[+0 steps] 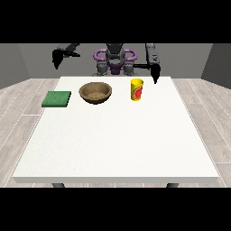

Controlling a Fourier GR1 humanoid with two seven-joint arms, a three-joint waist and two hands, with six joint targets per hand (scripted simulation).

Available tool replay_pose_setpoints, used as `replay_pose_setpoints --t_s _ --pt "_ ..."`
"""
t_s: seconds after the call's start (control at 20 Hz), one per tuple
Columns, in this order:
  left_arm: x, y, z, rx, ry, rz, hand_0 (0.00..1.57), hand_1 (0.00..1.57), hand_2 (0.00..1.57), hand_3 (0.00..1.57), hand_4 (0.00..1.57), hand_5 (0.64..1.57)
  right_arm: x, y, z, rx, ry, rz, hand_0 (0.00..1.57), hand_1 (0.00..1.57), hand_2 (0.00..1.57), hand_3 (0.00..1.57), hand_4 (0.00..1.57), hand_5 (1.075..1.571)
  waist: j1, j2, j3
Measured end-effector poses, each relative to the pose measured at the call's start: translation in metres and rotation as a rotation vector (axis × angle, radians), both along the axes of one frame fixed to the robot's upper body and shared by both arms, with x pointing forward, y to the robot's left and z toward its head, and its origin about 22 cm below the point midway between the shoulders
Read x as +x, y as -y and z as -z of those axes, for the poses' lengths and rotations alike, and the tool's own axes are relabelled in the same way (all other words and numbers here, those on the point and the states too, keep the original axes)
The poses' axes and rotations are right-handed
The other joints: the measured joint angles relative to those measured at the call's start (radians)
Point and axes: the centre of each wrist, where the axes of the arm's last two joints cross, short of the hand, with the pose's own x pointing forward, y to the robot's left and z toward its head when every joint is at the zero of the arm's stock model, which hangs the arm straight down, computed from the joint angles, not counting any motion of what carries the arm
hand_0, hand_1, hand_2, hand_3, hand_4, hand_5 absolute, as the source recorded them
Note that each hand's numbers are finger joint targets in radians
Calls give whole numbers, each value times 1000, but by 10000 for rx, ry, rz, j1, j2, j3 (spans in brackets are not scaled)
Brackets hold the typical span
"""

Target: Pick the cup and pour the ball into the bowl, then pick the bowl and place it on the pad

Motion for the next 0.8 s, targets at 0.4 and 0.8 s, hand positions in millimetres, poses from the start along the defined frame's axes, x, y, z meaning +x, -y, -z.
replay_pose_setpoints --t_s 0.4,0.8 --pt "18 13 38 160 297 -434 0 0 0 0 0 1518 7 7 3 4 547 -244 0 0 0 0 0 1570 -340 666 0" --pt "35 15 57 374 332 -602 0 0 0 0 0 1521 13 18 12 146 569 -319 0 0 0 0 0 1571 -414 842 -1"
